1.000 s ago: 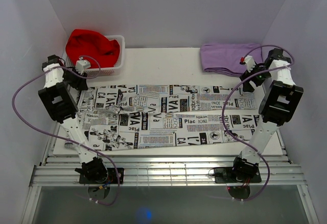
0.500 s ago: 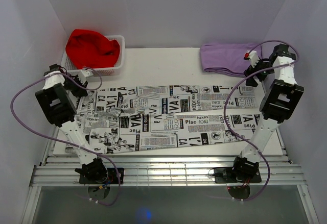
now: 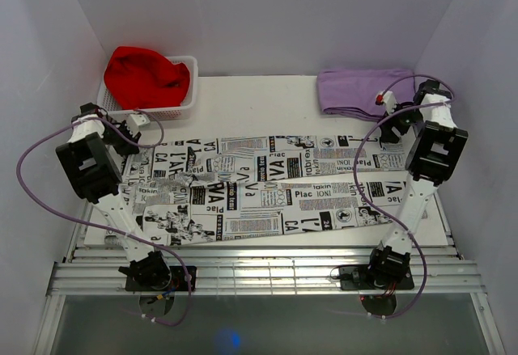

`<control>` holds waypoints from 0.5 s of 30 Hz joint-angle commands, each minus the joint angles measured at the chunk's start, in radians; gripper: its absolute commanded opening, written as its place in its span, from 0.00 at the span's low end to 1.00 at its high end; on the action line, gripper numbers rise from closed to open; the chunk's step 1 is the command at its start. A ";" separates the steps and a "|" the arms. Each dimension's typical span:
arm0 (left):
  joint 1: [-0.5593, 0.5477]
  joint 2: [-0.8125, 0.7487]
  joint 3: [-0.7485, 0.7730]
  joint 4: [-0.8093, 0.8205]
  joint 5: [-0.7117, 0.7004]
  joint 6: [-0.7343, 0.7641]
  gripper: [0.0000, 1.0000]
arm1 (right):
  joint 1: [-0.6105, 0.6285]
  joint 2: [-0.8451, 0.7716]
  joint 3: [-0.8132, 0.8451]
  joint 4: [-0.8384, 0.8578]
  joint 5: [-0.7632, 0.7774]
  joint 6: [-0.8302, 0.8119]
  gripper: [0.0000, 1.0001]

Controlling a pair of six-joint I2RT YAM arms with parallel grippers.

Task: Fold and stack the trousers
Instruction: Fold the trousers

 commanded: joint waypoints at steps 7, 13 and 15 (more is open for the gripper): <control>-0.001 0.044 0.009 -0.111 -0.038 -0.038 0.06 | 0.032 0.020 -0.031 -0.070 0.063 -0.156 0.56; -0.001 0.030 0.033 -0.125 0.013 -0.072 0.00 | 0.030 -0.018 -0.069 -0.122 0.114 -0.221 0.16; 0.001 0.029 0.059 -0.125 0.027 -0.099 0.00 | 0.032 -0.041 -0.060 -0.113 0.126 -0.213 0.08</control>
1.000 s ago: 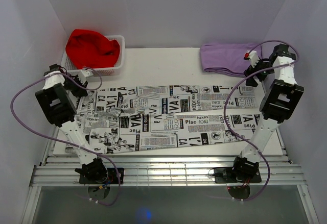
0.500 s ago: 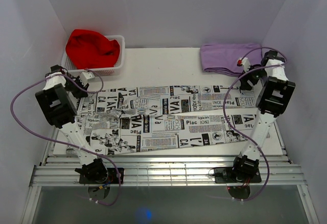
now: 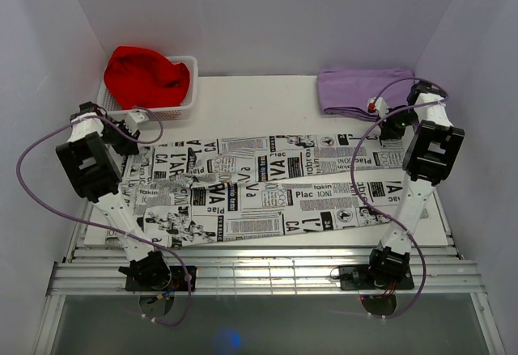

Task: Fold and stack the trousers
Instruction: Fold the trousers

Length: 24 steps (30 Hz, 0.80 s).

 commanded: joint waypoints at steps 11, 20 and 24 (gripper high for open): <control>0.080 -0.182 0.011 0.088 0.184 -0.212 0.00 | -0.059 -0.211 -0.053 0.008 0.032 0.027 0.08; 0.115 -0.422 -0.196 0.281 0.261 -0.252 0.00 | -0.078 -0.395 -0.145 0.045 -0.031 0.063 0.08; 0.140 -0.557 -0.317 0.390 0.291 -0.272 0.00 | -0.099 -0.491 -0.196 0.047 -0.065 0.052 0.08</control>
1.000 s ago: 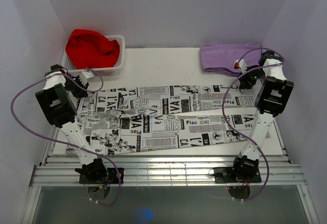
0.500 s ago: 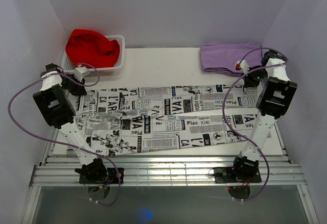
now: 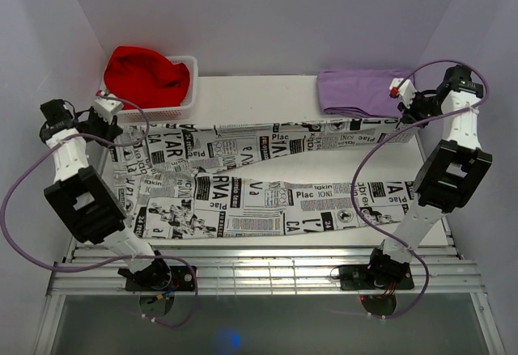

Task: Fold and stack the trousers
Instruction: Fold the trousers

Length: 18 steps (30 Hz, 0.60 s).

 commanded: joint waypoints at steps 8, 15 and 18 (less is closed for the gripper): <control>0.236 -0.465 -0.311 0.031 0.254 0.121 0.00 | -0.183 -0.433 -0.375 0.018 -0.115 -0.162 0.08; 0.482 -0.575 -0.542 -0.476 0.144 0.760 0.00 | -0.408 -0.750 -0.881 -0.034 -0.088 -0.546 0.08; 0.520 -0.489 -0.645 -0.511 -0.054 0.852 0.00 | -0.485 -0.787 -1.066 -0.016 -0.022 -0.633 0.08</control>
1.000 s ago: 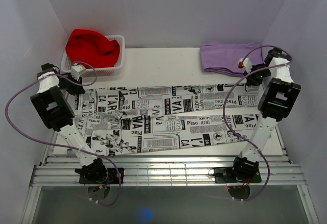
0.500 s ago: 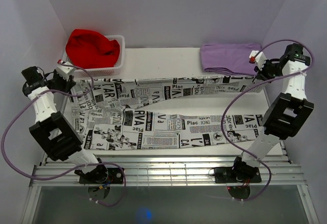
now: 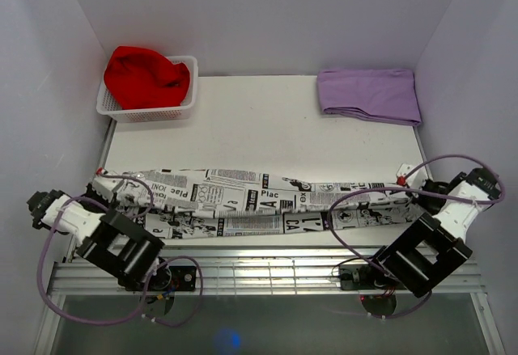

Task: Fold and stack the trousers
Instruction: Fold the trousers

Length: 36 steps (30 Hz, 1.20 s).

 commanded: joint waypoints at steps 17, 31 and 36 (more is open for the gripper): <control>0.100 0.099 0.110 -0.333 -0.188 0.296 0.91 | -0.094 0.222 0.192 -0.162 -0.030 -0.020 0.84; -0.501 0.433 0.000 0.269 -0.479 -0.692 0.74 | 0.243 0.308 -0.095 0.296 0.195 0.498 0.58; -0.552 0.667 0.122 0.373 -0.527 -0.858 0.70 | 0.249 0.440 -0.011 0.362 0.225 0.658 0.54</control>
